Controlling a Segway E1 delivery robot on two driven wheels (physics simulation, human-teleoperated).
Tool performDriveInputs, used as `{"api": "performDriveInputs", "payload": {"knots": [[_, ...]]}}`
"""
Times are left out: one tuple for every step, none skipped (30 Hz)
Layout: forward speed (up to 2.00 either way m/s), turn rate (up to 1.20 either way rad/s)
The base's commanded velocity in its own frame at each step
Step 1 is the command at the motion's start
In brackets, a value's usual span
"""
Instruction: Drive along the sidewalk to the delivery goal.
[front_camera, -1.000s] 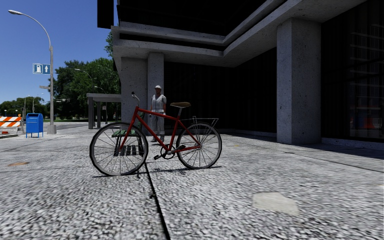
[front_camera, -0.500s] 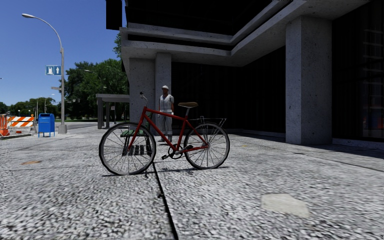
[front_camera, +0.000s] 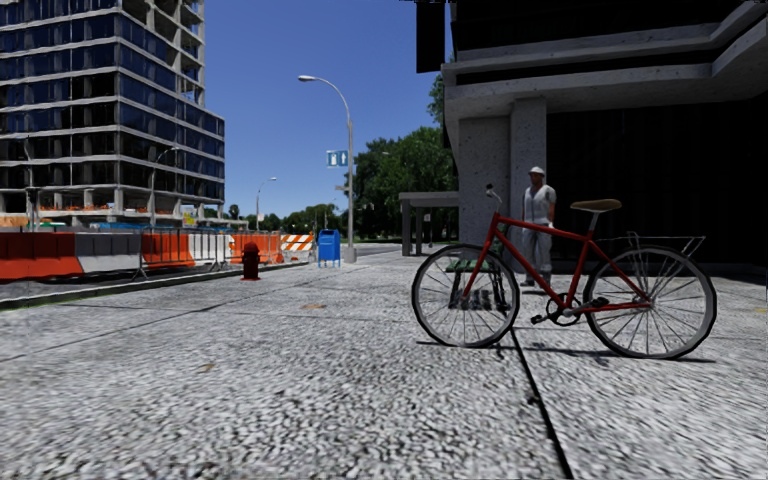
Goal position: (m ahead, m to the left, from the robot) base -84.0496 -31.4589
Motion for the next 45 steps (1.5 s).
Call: {"api": "performDriveInputs", "payload": {"knots": [[0.00, 1.20], [0.00, 1.20], [0.00, 1.20], [0.00, 1.20], [0.00, 1.20], [0.00, 1.20], [0.00, 1.20], [0.00, 1.20], [0.00, 1.20], [0.00, 1.20], [0.00, 1.20], [0.00, 1.20], [0.00, 1.20], [0.00, 1.20], [0.00, 1.20], [0.00, 1.20], [0.00, 1.20], [0.00, 1.20], [0.00, 1.20], [0.00, 1.20], [0.00, 1.20], [0.00, 1.20], [0.00, 1.20], [0.00, 1.20], [0.00, 1.20], [0.00, 1.20], [0.00, 1.20], [0.00, 1.20], [0.00, 1.20], [0.00, 1.20], [0.00, 1.20], [0.00, 1.20], [0.00, 1.20], [0.00, 1.20], [0.00, 1.20], [0.00, 1.20], [0.00, 1.20], [0.00, 1.20], [0.00, 1.20], [0.00, 1.20], [0.00, 1.20], [0.00, 1.20], [0.00, 1.20], [0.00, 1.20], [0.00, 1.20]]}}
